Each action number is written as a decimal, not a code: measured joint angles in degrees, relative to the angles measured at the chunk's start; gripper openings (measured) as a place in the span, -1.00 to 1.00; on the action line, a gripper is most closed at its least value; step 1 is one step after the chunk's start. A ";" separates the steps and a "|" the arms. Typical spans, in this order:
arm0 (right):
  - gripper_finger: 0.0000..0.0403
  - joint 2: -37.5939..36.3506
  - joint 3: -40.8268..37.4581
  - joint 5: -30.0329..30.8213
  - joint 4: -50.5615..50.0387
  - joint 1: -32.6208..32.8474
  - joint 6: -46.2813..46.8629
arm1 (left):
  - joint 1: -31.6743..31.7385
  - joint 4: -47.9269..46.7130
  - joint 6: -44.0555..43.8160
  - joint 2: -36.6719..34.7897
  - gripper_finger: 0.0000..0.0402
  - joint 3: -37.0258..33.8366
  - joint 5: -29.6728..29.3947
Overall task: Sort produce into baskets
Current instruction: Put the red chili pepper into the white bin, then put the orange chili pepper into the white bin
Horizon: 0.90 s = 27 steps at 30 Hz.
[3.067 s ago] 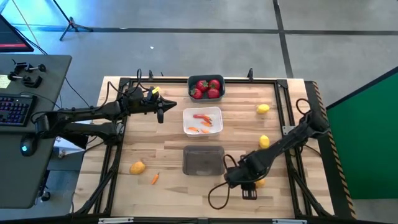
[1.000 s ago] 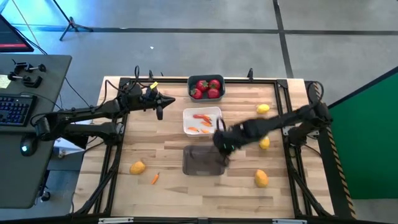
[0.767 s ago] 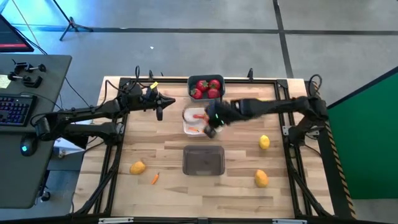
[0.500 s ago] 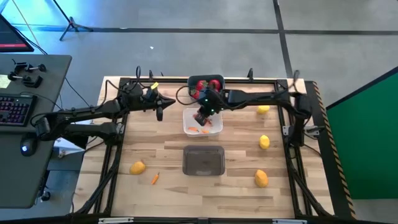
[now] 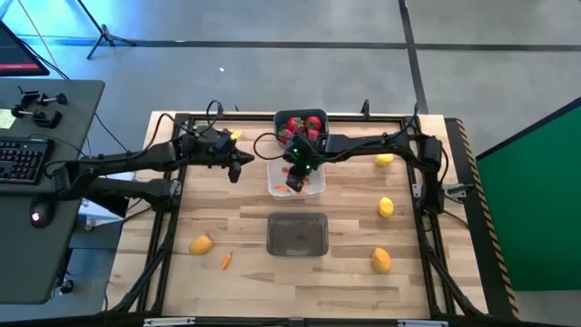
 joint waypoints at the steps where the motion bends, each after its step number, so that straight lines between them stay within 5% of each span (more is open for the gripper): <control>1: -0.39 0.00 0.23 -0.03 -0.57 -0.10 -0.01 | -1.04 -2.63 -0.62 0.00 -1.00 1.42 -1.12; 7: -0.19 -0.59 1.87 -0.30 -6.31 -0.40 -9.26 | -9.59 -19.84 -7.25 0.00 -1.00 9.80 -7.33; 15: -0.91 -9.13 -4.80 -1.77 3.33 -2.51 -14.97 | -23.44 -24.41 -21.79 1.18 -1.00 14.39 -16.81; 19: -0.90 -16.49 -12.67 -1.67 12.41 -4.91 -12.78 | -29.11 -26.18 -27.80 4.26 -1.00 15.01 -19.03; 27: -0.98 -31.88 -25.16 -0.64 13.69 -8.97 -11.37 | -37.80 -34.05 -41.41 15.40 -1.00 21.13 -15.57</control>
